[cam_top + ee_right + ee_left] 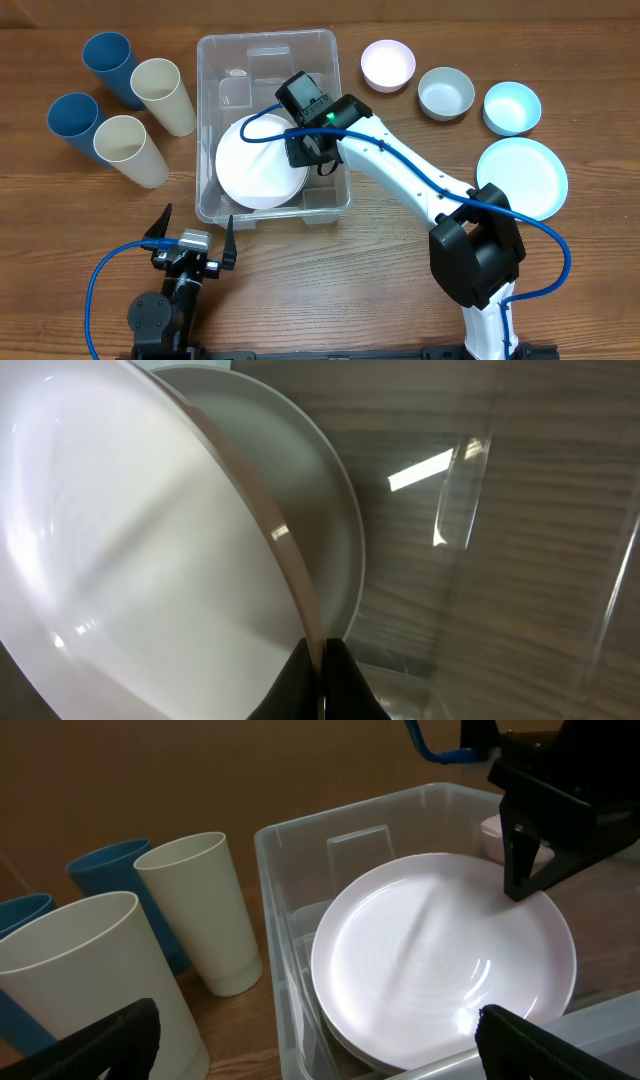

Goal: Pack container
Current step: 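Lower the white plate into the bin onto the grey plate, then release the white plate and move the right gripper to the light-blue plate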

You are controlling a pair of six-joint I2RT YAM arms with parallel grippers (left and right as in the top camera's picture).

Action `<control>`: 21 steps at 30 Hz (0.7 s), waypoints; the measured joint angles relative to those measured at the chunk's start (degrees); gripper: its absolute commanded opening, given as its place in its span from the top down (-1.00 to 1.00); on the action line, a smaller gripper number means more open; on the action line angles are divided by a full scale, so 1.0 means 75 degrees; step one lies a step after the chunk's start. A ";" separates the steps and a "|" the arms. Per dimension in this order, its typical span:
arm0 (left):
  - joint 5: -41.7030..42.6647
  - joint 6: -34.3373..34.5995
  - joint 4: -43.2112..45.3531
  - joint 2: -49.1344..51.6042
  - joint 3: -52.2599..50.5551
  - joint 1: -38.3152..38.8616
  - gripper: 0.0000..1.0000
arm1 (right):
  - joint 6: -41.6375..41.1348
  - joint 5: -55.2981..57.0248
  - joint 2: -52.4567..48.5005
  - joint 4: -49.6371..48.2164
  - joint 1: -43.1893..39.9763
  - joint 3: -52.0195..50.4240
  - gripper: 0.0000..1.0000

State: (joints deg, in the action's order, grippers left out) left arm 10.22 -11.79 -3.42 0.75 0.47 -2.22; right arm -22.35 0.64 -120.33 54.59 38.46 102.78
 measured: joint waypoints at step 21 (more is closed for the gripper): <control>0.0003 0.0000 0.0000 0.0000 0.0000 0.0000 -1.00 | 0.0778 -0.0597 -0.0020 0.1291 -0.0009 0.0985 0.46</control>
State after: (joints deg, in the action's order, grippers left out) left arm 10.24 -11.79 -3.42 0.75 0.47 -2.22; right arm -16.51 -3.84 -120.49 64.27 38.39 110.17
